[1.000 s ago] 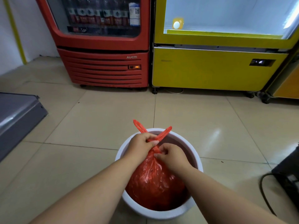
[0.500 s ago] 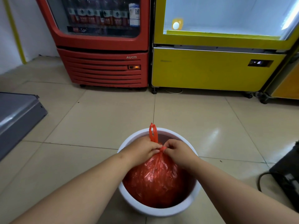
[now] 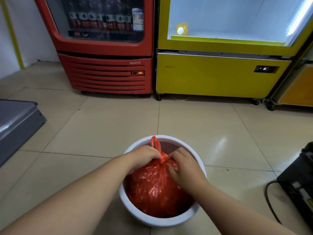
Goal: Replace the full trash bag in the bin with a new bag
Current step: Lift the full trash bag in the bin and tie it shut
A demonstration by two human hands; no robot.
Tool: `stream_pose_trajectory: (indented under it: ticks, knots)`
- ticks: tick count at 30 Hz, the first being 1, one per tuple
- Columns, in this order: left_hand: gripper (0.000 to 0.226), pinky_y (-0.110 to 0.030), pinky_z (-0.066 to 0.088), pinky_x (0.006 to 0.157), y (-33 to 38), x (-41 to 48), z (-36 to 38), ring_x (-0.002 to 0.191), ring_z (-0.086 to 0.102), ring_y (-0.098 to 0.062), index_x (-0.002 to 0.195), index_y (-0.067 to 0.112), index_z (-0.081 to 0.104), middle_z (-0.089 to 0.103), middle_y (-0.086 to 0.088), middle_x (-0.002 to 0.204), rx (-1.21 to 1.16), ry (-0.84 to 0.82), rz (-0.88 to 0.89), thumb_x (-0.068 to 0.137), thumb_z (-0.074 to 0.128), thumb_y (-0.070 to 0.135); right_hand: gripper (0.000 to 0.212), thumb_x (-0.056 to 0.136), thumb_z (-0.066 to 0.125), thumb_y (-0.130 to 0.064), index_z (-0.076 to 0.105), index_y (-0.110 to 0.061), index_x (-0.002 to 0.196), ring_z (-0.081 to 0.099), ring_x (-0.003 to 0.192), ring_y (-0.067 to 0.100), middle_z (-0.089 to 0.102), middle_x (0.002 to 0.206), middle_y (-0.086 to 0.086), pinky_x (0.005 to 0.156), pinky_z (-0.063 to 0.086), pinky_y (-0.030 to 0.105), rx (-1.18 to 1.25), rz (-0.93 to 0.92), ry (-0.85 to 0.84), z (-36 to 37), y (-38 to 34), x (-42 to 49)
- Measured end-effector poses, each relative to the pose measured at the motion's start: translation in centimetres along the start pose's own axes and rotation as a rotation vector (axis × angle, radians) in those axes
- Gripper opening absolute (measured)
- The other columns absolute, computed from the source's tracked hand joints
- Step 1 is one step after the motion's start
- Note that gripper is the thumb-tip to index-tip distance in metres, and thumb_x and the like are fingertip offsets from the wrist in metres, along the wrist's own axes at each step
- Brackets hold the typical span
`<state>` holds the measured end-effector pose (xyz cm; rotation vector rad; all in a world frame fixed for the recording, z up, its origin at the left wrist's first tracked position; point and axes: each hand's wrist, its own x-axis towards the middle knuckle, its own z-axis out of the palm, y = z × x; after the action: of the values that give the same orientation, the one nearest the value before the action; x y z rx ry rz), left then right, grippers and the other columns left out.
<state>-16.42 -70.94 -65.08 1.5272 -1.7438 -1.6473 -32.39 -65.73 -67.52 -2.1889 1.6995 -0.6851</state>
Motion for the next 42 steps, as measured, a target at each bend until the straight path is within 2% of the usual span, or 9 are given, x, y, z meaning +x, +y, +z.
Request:
stream_pose_trajectory:
  ticks: [7,14,18,24,28,30,35,38,42]
  knots:
    - [0.03,-0.031,0.043,0.082,-0.7,0.0,-0.1,0.074,0.054,-0.009,0.061,0.024,0.061,0.061,0.006,0.072,0.124,-0.003,0.022,0.09,0.054,0.024,0.033,0.089,0.055,-0.039,0.064,-0.01,0.1,0.054,0.1,0.023,0.061,0.102,0.007,0.087,0.041,0.031,-0.123,0.038,-0.002,1.0,-0.6,0.5]
    - [0.02,-0.016,0.037,0.087,-1.0,0.1,-1.0,0.101,0.058,-0.005,0.102,0.023,0.071,0.07,0.005,0.111,0.467,0.109,0.185,0.089,0.056,0.026,0.027,0.095,0.045,-0.03,0.062,-0.009,0.096,0.054,0.096,0.025,0.061,0.1,0.007,0.08,0.038,0.032,-0.235,0.034,-0.004,1.3,-0.8,0.6]
    - [0.019,-0.024,0.042,0.089,-1.5,0.4,-1.8,0.104,0.06,-0.02,0.097,0.026,0.071,0.071,-0.001,0.107,0.858,0.305,0.272,0.087,0.056,0.029,0.022,0.092,0.046,-0.024,0.062,-0.009,0.091,0.055,0.099,0.024,0.061,0.101,0.006,0.078,0.04,0.032,-0.249,0.148,-0.106,1.8,-0.2,-0.2]
    - [0.017,-0.027,0.04,0.083,-1.2,0.3,-1.8,0.098,0.056,-0.026,0.092,0.024,0.07,0.064,-0.008,0.096,0.908,0.363,0.27,0.083,0.056,0.028,0.022,0.087,0.057,-0.034,0.05,-0.022,0.07,0.06,0.095,0.026,0.065,0.099,0.007,0.07,0.039,0.028,-0.103,0.317,-0.23,1.3,-0.1,0.4]
    - [0.021,-0.029,0.045,0.064,0.3,-0.1,-2.2,0.065,0.052,-0.013,0.084,0.015,0.065,0.055,0.006,0.069,0.553,0.337,0.098,0.081,0.051,0.03,0.057,0.082,0.059,-0.048,0.045,-0.02,0.13,0.046,0.12,0.021,0.047,0.127,0.002,0.101,0.039,0.033,-0.009,0.257,-0.205,2.1,-0.7,1.2]
    - [0.02,-0.026,0.043,0.058,0.8,-0.2,-2.2,0.064,0.049,-0.012,0.075,0.02,0.061,0.05,0.008,0.066,0.588,0.289,0.084,0.08,0.047,0.032,0.062,0.084,0.057,-0.05,0.041,-0.025,0.138,0.044,0.121,0.024,0.047,0.128,0.003,0.102,0.039,0.038,-0.066,0.242,-0.251,2.5,-1.0,1.9]
    - [0.027,-0.03,0.027,0.066,1.5,-0.5,-2.0,0.082,0.039,-0.017,0.048,0.027,0.042,0.042,0.008,0.069,0.607,0.282,0.19,0.074,0.051,0.03,0.021,0.082,0.065,-0.036,0.064,-0.018,0.094,0.053,0.1,0.025,0.057,0.104,0.005,0.085,0.044,0.035,-0.01,0.3,-0.27,2.3,-1.5,3.2]
    - [0.029,-0.027,0.027,0.058,1.6,-0.3,-1.6,0.078,0.039,-0.017,0.047,0.026,0.042,0.042,0.008,0.067,0.554,0.322,0.176,0.074,0.054,0.028,0.028,0.083,0.065,-0.027,0.046,-0.025,0.063,0.052,0.086,0.021,0.055,0.089,0.0,0.072,0.041,0.032,-0.017,0.288,-0.265,2.4,-1.8,3.4]
    - [0.017,-0.031,0.044,0.076,1.1,-1.2,-3.0,0.094,0.057,-0.024,0.089,0.03,0.068,0.066,0.002,0.094,0.968,0.281,0.41,0.085,0.054,0.037,0.014,0.084,0.064,-0.021,0.055,-0.021,0.072,0.057,0.085,0.022,0.062,0.089,0.002,0.071,0.041,0.03,-0.007,0.311,-0.245,2.5,-1.6,3.4]
